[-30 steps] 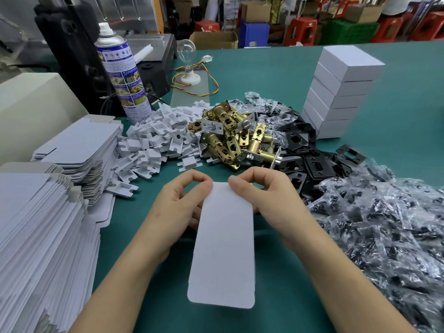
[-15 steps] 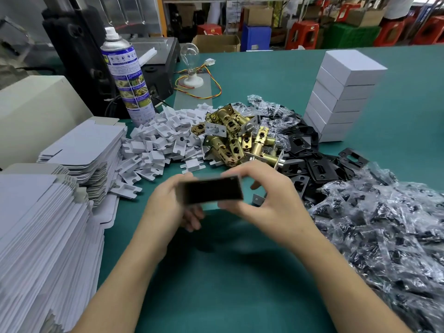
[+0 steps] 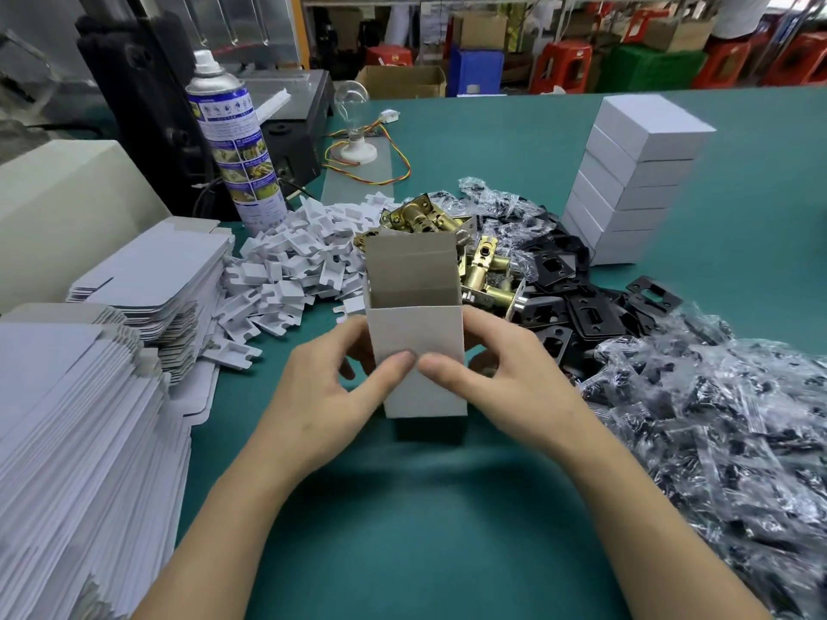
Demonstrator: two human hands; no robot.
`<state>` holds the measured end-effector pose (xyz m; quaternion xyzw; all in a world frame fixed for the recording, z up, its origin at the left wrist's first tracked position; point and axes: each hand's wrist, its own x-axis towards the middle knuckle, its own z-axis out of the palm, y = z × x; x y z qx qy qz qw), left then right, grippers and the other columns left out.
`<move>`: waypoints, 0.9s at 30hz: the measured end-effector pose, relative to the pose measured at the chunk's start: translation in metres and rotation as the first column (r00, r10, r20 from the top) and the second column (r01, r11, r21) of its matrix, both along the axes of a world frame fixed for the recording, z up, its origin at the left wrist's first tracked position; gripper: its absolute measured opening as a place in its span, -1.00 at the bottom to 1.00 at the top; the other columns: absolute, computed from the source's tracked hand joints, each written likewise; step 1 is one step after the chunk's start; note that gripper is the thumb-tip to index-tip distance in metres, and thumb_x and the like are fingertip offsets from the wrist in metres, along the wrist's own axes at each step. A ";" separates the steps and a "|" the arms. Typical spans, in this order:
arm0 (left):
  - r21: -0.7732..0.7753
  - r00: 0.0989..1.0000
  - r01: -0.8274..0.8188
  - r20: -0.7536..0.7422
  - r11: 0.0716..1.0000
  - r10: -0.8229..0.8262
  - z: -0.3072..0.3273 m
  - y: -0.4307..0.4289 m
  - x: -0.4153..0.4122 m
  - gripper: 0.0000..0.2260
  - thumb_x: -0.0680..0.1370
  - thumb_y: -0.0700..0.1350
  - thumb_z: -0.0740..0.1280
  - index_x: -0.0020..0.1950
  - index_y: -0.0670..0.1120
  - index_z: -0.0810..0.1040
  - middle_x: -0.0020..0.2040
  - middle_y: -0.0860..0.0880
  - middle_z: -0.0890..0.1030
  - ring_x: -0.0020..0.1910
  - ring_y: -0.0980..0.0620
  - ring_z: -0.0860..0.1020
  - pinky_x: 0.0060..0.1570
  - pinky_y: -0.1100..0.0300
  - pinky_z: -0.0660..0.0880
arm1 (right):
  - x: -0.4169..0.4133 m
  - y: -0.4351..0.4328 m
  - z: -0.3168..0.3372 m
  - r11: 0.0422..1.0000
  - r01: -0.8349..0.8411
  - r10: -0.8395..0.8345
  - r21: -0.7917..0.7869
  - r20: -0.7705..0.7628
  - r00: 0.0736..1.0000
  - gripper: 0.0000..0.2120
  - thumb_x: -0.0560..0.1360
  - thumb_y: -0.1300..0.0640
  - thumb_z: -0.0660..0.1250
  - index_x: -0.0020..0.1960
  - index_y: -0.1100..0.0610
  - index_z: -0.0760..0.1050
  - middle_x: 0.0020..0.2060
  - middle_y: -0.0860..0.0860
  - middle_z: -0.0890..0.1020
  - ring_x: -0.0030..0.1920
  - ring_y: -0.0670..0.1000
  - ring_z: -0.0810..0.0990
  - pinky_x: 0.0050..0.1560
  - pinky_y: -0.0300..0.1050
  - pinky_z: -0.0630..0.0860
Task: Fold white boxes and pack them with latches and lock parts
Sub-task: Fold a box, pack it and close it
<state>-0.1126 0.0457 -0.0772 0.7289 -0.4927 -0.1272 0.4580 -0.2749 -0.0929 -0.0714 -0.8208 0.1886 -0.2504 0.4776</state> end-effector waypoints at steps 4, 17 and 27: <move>0.004 0.995 0.100 0.000 0.995 -0.100 -0.003 0.001 -0.002 -0.69 0.45 0.27 0.39 0.05 0.11 0.67 -0.15 0.14 0.67 -0.22 0.10 0.57 -0.18 0.33 0.49 | -0.003 0.000 0.008 0.980 0.188 -0.197 0.066 0.179 0.964 -0.68 0.62 -0.23 0.17 -0.12 -0.06 0.52 -0.25 -0.08 0.57 -0.24 -0.04 0.50 -0.20 0.04 0.45; 0.068 0.954 0.298 -0.043 0.952 -0.295 -0.012 0.000 0.000 -0.71 0.37 0.18 0.54 0.06 0.26 0.64 -0.07 0.16 0.69 -0.21 0.11 0.56 -0.25 0.44 0.39 | 0.006 -0.045 0.026 0.865 0.491 -0.500 -0.100 -0.088 0.862 -0.92 0.55 0.04 0.37 -0.01 -0.07 0.65 -0.20 -0.18 0.67 -0.14 -0.17 0.63 -0.13 -0.18 0.57; 0.076 0.946 0.325 -0.034 0.943 -0.324 -0.017 -0.001 0.005 -0.68 0.38 0.18 0.57 0.10 0.20 0.66 0.02 0.09 0.68 -0.04 -0.08 0.64 -0.08 -0.01 0.59 | 0.015 -0.055 0.069 0.913 -0.112 -0.204 -0.393 -0.676 0.708 -0.93 0.56 0.04 0.41 -0.11 -0.05 0.62 -0.30 -0.22 0.56 -0.29 -0.26 0.50 -0.36 -0.35 0.38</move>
